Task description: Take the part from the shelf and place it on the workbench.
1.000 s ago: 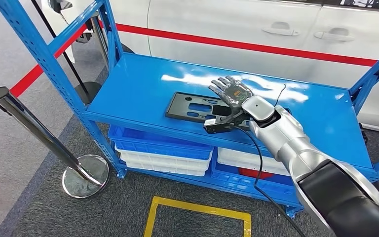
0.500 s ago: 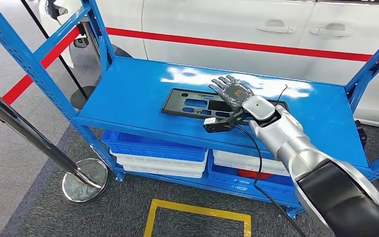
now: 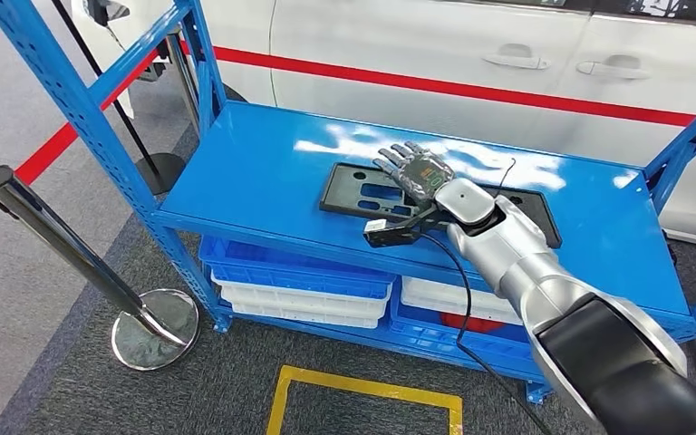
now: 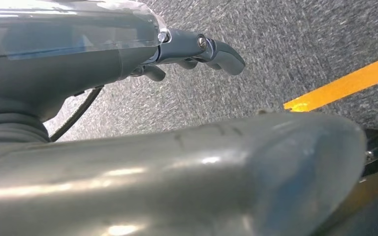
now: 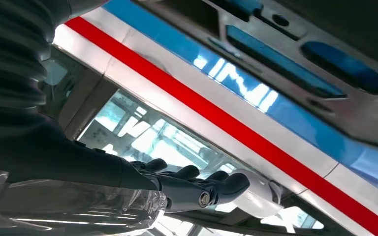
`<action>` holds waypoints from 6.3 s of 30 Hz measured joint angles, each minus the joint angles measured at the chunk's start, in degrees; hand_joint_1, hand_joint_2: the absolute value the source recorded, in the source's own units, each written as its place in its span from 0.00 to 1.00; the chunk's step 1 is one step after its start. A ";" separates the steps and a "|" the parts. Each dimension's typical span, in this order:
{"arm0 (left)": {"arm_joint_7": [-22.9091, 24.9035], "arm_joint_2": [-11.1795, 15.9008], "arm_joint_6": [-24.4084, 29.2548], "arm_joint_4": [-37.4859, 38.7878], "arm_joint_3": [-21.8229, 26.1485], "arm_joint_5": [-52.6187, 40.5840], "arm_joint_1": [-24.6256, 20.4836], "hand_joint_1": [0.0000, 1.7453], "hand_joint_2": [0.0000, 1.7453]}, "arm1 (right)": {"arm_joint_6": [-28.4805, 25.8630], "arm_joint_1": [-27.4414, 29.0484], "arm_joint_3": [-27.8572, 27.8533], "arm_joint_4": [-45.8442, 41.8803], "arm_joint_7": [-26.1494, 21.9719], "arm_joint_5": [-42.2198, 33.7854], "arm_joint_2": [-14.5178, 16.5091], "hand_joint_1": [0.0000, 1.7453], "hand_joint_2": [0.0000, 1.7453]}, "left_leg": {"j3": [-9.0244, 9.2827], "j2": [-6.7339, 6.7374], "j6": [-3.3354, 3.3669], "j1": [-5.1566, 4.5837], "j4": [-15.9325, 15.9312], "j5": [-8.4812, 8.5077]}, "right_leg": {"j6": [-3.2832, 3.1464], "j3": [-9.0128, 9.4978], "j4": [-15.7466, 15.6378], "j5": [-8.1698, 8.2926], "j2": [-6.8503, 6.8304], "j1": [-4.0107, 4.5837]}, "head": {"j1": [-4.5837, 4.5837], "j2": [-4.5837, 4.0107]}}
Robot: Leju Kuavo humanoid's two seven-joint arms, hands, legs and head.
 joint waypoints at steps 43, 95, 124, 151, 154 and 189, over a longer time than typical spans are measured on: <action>0.00 -0.18 0.00 0.09 0.00 0.00 -0.03 0.00 0.00 | -0.05 -0.59 -0.12 0.37 -0.01 0.00 0.80 0.00 1.00 | -3.71 0.15 -2.94 -0.06 9.98 -6.58 | -3.08 7.74 -17.07 7.71 -0.47 0.53 | -0.03 0.00; -0.24 0.60 -1.22 0.09 -0.17 -0.44 0.56 0.00 0.00 | -6.78 10.87 -7.45 -26.28 -4.13 -17.71 -2.74 0.00 0.00 | 0.52 0.32 -0.56 0.31 0.32 -0.72 | -0.34 3.16 -6.71 4.17 0.11 0.08 | -0.03 0.00; -0.22 0.72 -1.43 0.09 -0.20 -0.61 0.80 0.00 0.00 | -13.33 20.79 -8.59 -26.47 -5.47 -17.27 -2.09 0.00 0.00 | 0.72 0.33 -0.42 0.33 -0.20 -0.58 | -0.17 0.22 -1.16 0.83 0.27 0.21 | -0.03 0.00; 0.43 0.79 -1.25 0.09 -0.20 -0.38 0.54 0.00 0.00 | -13.31 23.37 -9.12 -26.21 -5.17 -16.43 -2.63 0.00 0.00 | 1.13 0.37 -0.41 0.26 -0.37 -0.79 | -0.65 3.26 -6.49 1.33 0.47 0.40 | -0.03 0.00; 0.44 0.78 -0.92 0.09 -0.20 -0.30 0.64 0.00 0.00 | -13.33 23.34 -9.10 -25.27 -5.05 -16.05 -2.55 0.00 0.00 | 1.07 0.32 -0.41 0.27 -0.24 -0.82 | -0.23 0.26 -0.05 -0.11 0.42 0.19 | -0.03 0.00; 0.88 0.14 -0.11 0.09 -0.07 0.79 0.23 0.00 0.00 | -15.49 12.48 -7.43 -8.05 -0.81 -9.57 -1.58 0.00 1.00 | 0.11 -0.70 -1.29 0.05 0.68 -0.68 | -0.79 6.85 -13.75 6.38 -0.16 0.04 | -0.02 0.00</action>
